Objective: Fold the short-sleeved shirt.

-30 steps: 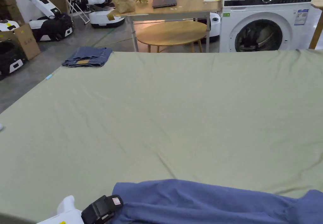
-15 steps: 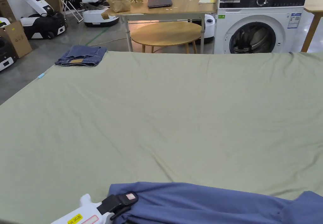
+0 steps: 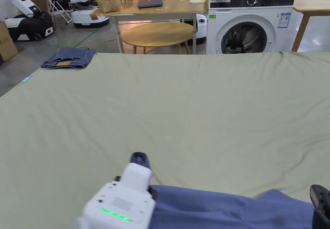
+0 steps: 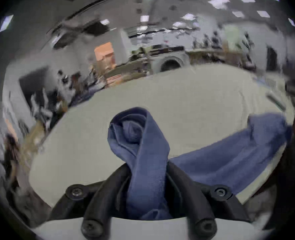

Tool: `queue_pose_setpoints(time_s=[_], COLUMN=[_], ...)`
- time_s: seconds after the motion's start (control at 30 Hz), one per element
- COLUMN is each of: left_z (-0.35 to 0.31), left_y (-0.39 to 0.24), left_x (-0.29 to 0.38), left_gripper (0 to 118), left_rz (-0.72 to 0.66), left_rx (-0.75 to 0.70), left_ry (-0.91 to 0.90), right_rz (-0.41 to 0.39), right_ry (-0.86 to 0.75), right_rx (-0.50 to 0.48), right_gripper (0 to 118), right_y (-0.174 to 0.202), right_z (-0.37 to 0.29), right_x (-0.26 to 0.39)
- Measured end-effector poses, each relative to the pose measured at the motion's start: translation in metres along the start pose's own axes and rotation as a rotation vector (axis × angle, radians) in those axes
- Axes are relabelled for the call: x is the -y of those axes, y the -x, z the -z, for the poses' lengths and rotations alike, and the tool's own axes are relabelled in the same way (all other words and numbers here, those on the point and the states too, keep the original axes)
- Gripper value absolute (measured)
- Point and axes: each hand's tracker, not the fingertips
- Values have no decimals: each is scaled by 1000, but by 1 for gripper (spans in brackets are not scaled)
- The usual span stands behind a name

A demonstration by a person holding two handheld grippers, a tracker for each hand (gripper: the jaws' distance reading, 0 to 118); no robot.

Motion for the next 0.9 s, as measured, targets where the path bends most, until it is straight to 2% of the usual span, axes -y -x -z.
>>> queue_pose_setpoints(time_s=[0.13, 0.17, 0.2, 0.27, 0.3, 0.37, 0.43, 0.5, 0.57, 0.63, 0.7, 0.73, 0.77, 0.8, 0.83, 0.9], left_z=[25, 33, 40, 48, 52, 48, 37, 20, 8, 0, 6, 13, 22, 28, 34, 45], left_y=[-78, -90, -102, -106, -102, -87, -50, -17, 8, 32, 41, 45, 46, 41, 31, 11], left_x=[3, 10, 16, 23, 25, 21, 10, 6, 2, 9, 21, 27, 33, 38, 42, 47], left_gripper=[7, 10, 18, 82, 97, 97, 97, 97, 97, 97, 97, 95, 80, 48, 10, 5], left_rz=[134, 199, 254, 234, 189, 98, -258, -471, -561, -647, -725, -740, -758, -763, -749, -705], left_rx=[65, 31, 0, 8, 40, 145, 334, 409, 444, 370, 362, 393, 433, 482, 487, 490], left_ry=[62, 67, 82, 93, 122, 142, 117, 38, -20, -37, -54, 8, 65, 82, 77, 131], right_rz=[9, 14, 20, 40, 48, 53, 55, 52, 54, 55, 57, 62, 69, 76, 77, 73], right_ry=[1, 1, -2, -4, -4, -5, 0, 10, 9, 11, 11, 11, 15, 20, 24, 30], right_rx=[2, 1, 2, 4, 2, 1, -13, -27, -38, -52, -57, -60, -65, -72, -77, -80], right_gripper=[0, 0, 0, 0, 0, 0, 0, 0, 0, 0, 0, 0, 0, 0, 0, 0], right_y=[-5, -8, -11, -16, -19, -24, -28, -30, -31, -31, -30, -30, -29, -30, -29, -28], right_z=[-6, -7, -8, -12, -13, -14, -14, -14, -15, -15, -14, -14, -14, -13, -12, -12], right_x=[6, 7, 8, 9, 9, 9, 9, 8, 8, 8, 9, 10, 11, 12, 13, 15])
